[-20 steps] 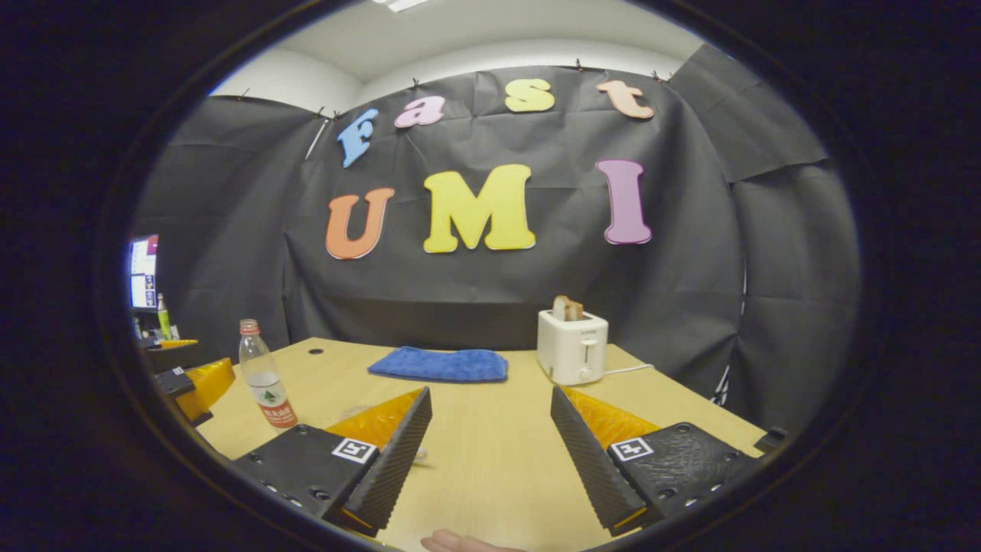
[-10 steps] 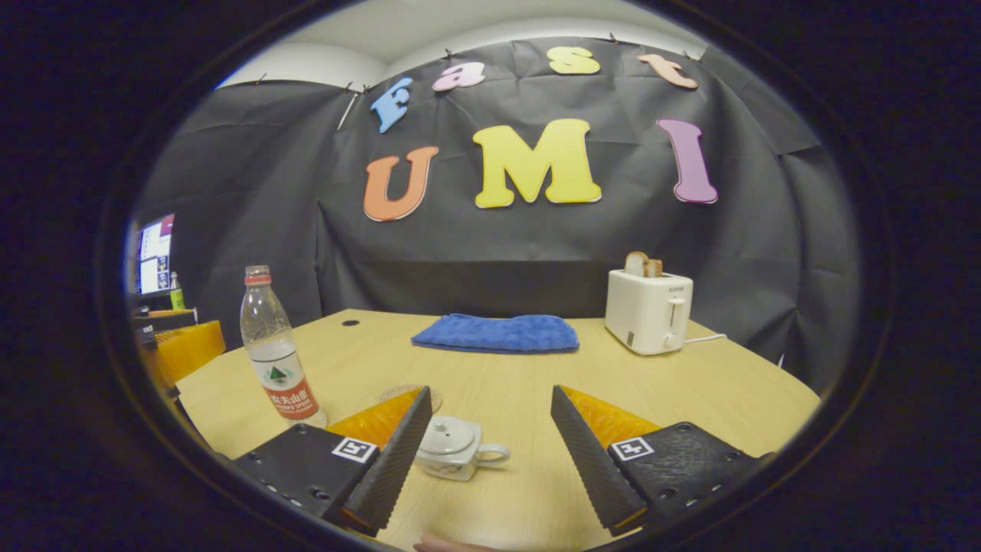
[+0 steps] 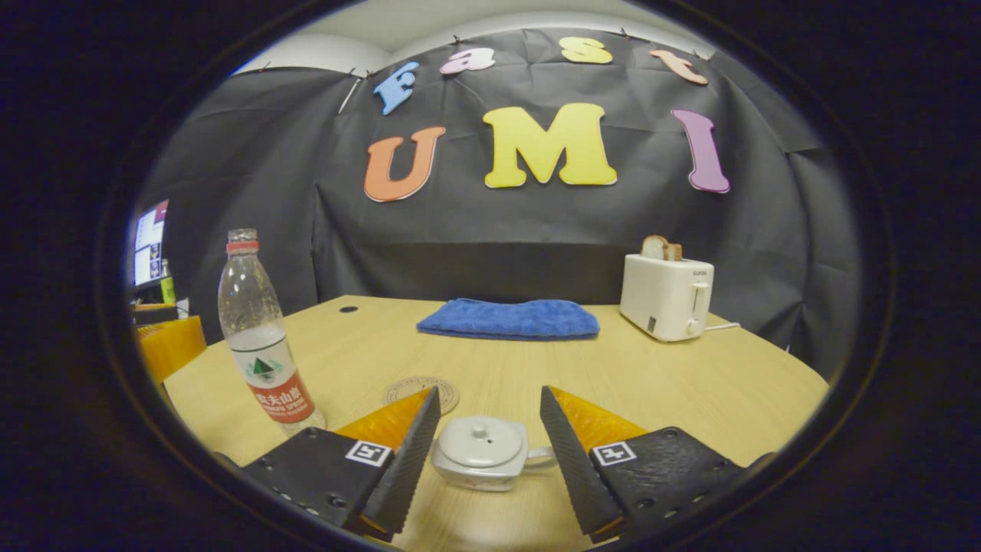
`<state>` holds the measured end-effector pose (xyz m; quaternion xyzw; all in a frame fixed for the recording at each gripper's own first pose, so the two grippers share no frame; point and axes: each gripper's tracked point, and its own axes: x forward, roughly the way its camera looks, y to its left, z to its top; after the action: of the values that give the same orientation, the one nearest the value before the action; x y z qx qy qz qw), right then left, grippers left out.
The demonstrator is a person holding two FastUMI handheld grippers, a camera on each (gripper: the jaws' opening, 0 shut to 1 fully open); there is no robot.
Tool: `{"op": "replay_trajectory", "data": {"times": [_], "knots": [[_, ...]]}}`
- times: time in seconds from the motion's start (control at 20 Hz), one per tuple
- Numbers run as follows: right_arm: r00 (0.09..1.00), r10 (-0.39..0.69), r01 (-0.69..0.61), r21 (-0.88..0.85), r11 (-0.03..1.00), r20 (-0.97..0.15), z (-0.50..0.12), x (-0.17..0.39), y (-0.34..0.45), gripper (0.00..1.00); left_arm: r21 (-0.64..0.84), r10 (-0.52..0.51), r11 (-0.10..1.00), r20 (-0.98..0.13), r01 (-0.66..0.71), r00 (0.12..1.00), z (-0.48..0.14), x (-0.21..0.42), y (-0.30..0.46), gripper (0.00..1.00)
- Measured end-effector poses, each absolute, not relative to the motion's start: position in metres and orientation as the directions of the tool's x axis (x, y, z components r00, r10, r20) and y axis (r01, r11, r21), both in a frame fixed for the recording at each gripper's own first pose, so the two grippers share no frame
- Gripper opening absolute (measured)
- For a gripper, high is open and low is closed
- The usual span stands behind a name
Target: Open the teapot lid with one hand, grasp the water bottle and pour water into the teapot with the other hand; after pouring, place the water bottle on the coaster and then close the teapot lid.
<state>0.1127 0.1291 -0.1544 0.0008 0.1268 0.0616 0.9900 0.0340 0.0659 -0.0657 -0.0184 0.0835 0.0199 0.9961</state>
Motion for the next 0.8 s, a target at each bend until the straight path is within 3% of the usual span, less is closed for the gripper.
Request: {"op": "replay_trajectory", "data": {"times": [0.1,0.3,0.4,0.55,0.8], "knots": [[0.956,0.134,-0.127,0.045,0.991,-0.261,-0.16,0.114,0.131,0.7,-0.034,0.044,0.998,-0.171,-0.051,0.984,-0.066,0.034,0.068,0.99],[0.954,0.146,-0.138,0.048,0.989,-0.261,-0.16,0.115,0.137,0.4,-0.031,0.041,0.998,-0.175,-0.047,0.984,-0.067,0.035,0.065,0.99],[0.957,0.146,-0.144,0.028,0.989,-0.25,-0.159,0.114,0.138,0.38,-0.018,0.045,0.999,-0.179,-0.049,0.983,-0.067,0.035,0.065,0.99],[0.959,0.135,-0.129,0.041,0.991,-0.248,-0.16,0.115,0.136,0.14,-0.023,0.034,0.999,-0.184,-0.039,0.982,-0.07,0.034,0.064,0.99],[0.958,0.138,-0.133,0.036,0.99,-0.253,-0.158,0.116,0.14,0.03,-0.045,0.011,0.999,-0.19,-0.02,0.982,-0.073,0.036,0.057,0.99]]}}
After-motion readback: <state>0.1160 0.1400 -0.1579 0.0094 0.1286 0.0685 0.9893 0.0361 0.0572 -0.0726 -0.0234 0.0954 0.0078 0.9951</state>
